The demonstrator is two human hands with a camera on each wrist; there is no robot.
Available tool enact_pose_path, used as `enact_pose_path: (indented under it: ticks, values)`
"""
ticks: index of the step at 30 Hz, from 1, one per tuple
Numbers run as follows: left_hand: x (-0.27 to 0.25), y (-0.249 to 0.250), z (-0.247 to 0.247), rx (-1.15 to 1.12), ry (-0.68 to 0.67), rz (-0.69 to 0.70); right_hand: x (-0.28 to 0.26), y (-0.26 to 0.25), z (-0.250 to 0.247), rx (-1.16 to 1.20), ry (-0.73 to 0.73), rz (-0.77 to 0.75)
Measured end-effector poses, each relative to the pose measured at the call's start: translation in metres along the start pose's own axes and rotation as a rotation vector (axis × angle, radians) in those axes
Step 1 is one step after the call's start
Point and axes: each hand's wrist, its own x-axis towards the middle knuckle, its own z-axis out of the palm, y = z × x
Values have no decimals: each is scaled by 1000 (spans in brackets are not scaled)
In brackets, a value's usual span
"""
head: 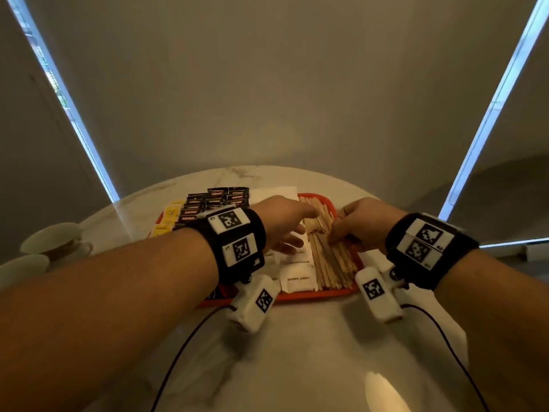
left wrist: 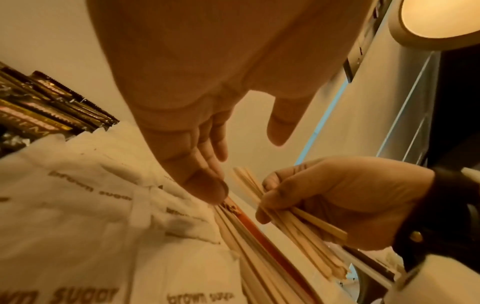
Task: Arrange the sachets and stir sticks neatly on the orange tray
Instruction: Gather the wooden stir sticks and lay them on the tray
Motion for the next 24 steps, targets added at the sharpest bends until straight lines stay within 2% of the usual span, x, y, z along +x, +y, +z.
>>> enact_pose_path:
  ticks: [5, 12, 19, 24]
  values:
    - [-4, 4, 9, 278, -24, 57, 1, 1, 4, -109, -19, 6]
    - [2, -4, 26, 614, -49, 130, -1, 3, 2, -202, 37, -26]
    - [6, -6, 37, 852, 6, 232, -6, 12, -1, -186, 42, 15]
    - [10, -7, 39, 883, 17, 239, -4, 17, 3, -213, 51, 14]
